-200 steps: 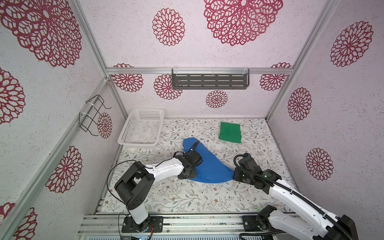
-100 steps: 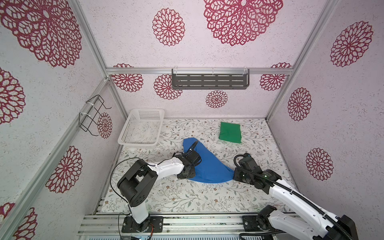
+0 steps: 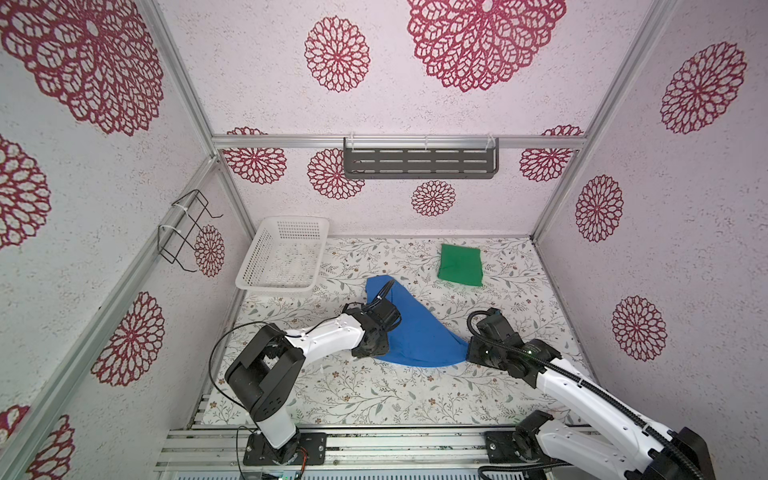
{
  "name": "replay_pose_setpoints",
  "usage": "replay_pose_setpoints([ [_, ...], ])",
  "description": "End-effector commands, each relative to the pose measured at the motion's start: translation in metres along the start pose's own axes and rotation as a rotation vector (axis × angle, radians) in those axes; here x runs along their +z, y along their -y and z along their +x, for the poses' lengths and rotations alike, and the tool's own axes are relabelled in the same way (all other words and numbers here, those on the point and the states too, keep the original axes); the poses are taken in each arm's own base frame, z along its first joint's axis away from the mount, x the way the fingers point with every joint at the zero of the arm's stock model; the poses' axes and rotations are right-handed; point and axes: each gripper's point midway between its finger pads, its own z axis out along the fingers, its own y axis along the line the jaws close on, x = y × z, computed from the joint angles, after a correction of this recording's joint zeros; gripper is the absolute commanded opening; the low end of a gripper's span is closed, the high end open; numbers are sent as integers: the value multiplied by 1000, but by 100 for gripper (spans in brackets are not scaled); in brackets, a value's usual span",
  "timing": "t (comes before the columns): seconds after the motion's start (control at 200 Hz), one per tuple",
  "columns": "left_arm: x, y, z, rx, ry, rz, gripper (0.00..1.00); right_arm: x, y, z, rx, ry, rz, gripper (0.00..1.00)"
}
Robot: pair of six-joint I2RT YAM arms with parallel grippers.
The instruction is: Fold and stack the tank tops
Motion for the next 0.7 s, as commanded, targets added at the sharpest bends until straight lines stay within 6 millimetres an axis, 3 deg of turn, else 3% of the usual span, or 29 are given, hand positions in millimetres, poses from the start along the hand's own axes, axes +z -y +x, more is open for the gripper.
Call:
replay_pose_setpoints([
  [0.0, -6, -2, -4, -4, 17, -6, 30, 0, 2, -2, -9, 9, 10, 0],
  [0.07, -2, 1, -5, -3, 16, -1, 24, 0, 2, -2, -12, 6, 10, 0],
  [0.305, 11, 7, -3, 6, -7, 3, 20, -2, 2, -3, -13, 9, 12, 0],
  [0.46, 16, 5, 0, 12, -24, -8, 23, -3, 4, -3, -10, 13, 14, 0],
  [0.575, 17, 7, 1, 9, -25, 6, 14, -3, 4, -3, -10, 13, 14, 0],
  [0.646, 14, 8, 0, 8, -22, 12, 0, -4, 4, -4, -10, 16, 13, 0],
  [0.696, 8, 8, -3, 13, -13, 10, 0, -5, 3, -6, -12, 21, 10, 0],
])
